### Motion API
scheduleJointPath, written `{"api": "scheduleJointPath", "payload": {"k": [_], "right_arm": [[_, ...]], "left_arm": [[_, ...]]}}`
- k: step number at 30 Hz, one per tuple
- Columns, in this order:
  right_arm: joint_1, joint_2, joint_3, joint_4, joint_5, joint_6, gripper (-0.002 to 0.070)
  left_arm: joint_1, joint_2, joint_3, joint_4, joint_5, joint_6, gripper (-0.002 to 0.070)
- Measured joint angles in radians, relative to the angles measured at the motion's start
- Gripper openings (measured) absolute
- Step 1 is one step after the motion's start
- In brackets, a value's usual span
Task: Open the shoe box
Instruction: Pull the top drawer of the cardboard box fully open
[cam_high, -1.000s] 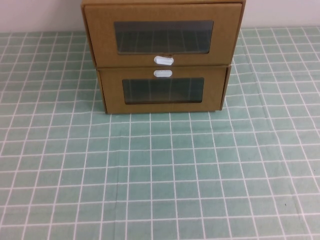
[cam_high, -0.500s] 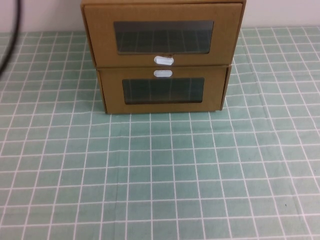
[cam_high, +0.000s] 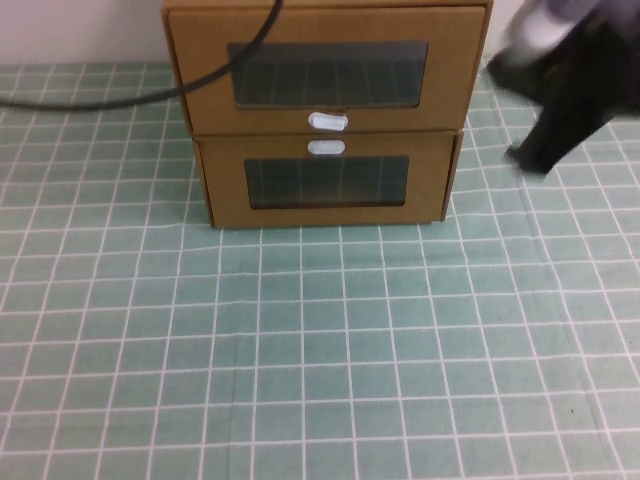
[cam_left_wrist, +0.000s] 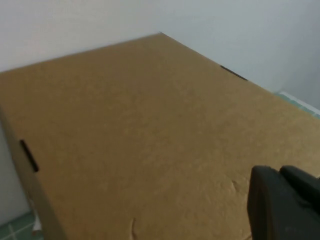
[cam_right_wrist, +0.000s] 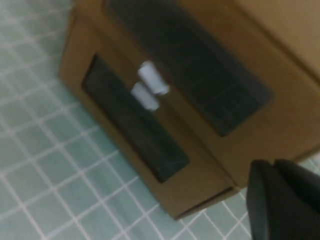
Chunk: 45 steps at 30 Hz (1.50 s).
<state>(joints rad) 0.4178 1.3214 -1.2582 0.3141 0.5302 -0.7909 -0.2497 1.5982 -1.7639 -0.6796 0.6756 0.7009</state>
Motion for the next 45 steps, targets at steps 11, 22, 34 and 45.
{"api": "scheduleJointPath", "payload": {"k": [11,22,34,45], "right_arm": [[0.333,0.169,-0.022,-1.170,0.189,0.644,-0.0013],[0.384,0.354,-0.026,-1.868,0.064,1.347,-0.0013],[0.406,0.492,-0.039,-1.962,0.041,1.489,0.0318],[0.406,0.624,-0.203,-1.965,0.062,1.496,0.0325]], "left_arm": [[0.000,0.396,-0.437,-0.033,0.212,-0.119,-0.0005],[0.000,0.462,-0.455,-0.037,0.301,-0.133,-0.0005],[0.000,0.467,-0.461,-0.053,0.330,-0.134,-0.0005],[0.000,0.467,-0.461,-0.059,0.341,-0.136,-0.0005]]}}
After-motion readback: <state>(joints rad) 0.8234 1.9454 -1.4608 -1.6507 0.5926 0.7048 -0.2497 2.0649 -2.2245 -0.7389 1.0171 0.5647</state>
